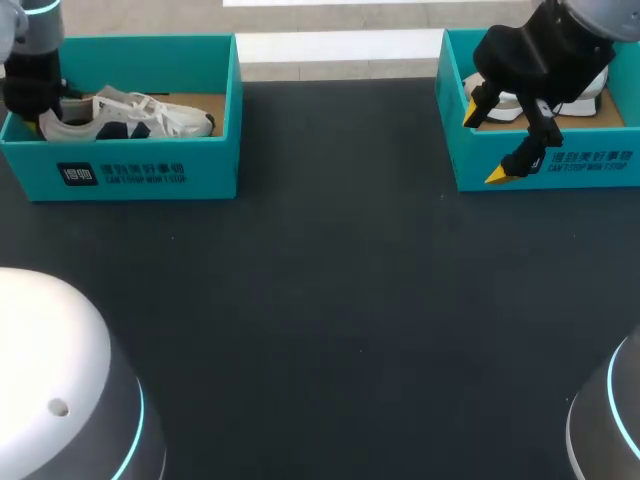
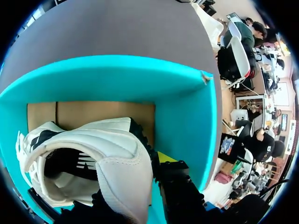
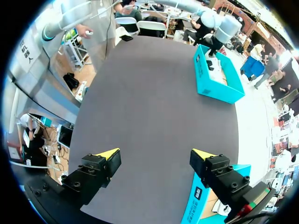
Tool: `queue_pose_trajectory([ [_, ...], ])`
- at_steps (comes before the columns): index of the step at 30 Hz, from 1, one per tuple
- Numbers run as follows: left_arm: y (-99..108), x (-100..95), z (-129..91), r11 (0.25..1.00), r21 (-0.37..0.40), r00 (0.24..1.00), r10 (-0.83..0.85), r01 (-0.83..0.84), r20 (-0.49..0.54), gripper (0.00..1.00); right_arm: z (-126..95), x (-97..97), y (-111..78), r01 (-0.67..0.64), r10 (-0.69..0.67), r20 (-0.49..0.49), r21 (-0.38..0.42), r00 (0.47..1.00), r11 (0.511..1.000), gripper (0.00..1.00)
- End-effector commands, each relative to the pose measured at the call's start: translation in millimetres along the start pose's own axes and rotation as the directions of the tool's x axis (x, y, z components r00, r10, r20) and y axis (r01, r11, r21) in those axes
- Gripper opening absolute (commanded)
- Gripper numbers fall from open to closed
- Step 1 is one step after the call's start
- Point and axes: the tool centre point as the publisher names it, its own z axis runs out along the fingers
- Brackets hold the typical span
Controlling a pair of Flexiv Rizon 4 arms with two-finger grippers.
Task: Take the shoe out of the shoebox, open the shoe tongue, remove and reinsert the insole, then place the shoe into the shoebox
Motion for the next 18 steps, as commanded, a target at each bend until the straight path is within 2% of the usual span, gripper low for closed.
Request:
queue_pose_trajectory([
  [1,6,-2.0,14,1.000,0.008,1.000,-0.015,0.015,0.006,0.00,1,-2.3,0.5,-0.001,0.001,-0.004,0.002,1.000,1.000,1.00],
  [8,6,-7.2,24,1.000,0.010,1.000,0.018,-0.018,-0.001,0.00,1,-2.3,0.5,-0.001,0.001,-0.004,0.002,1.000,1.000,1.00],
  [10,6,-7.7,26,0.999,0.007,0.999,0.044,-0.044,0.012,0.21,1,-2.3,0.5,-0.001,0.001,-0.004,0.002,1.000,1.000,1.00],
  [13,6,-8.0,28,0.998,0.006,0.998,0.064,-0.064,0.011,0.24,1,-2.3,0.5,-0.001,0.001,-0.004,0.002,1.000,1.000,1.00],
  [14,6,-8.0,29,0.998,0.006,0.998,0.068,-0.068,0.011,0.32,1,-2.3,0.5,-0.001,0.001,-0.004,0.002,1.000,1.000,1.00],
  [17,6,-8.0,29,0.996,0.000,0.996,0.091,-0.091,0.015,0.47,1,-2.3,0.5,-0.001,0.001,-0.004,0.002,1.000,1.000,1.00],
  [18,5,-8.0,29,0.995,0.000,0.995,0.103,-0.103,0.019,0.49,1,-2.3,0.5,-0.001,0.001,-0.004,0.002,1.000,1.000,1.00],
])
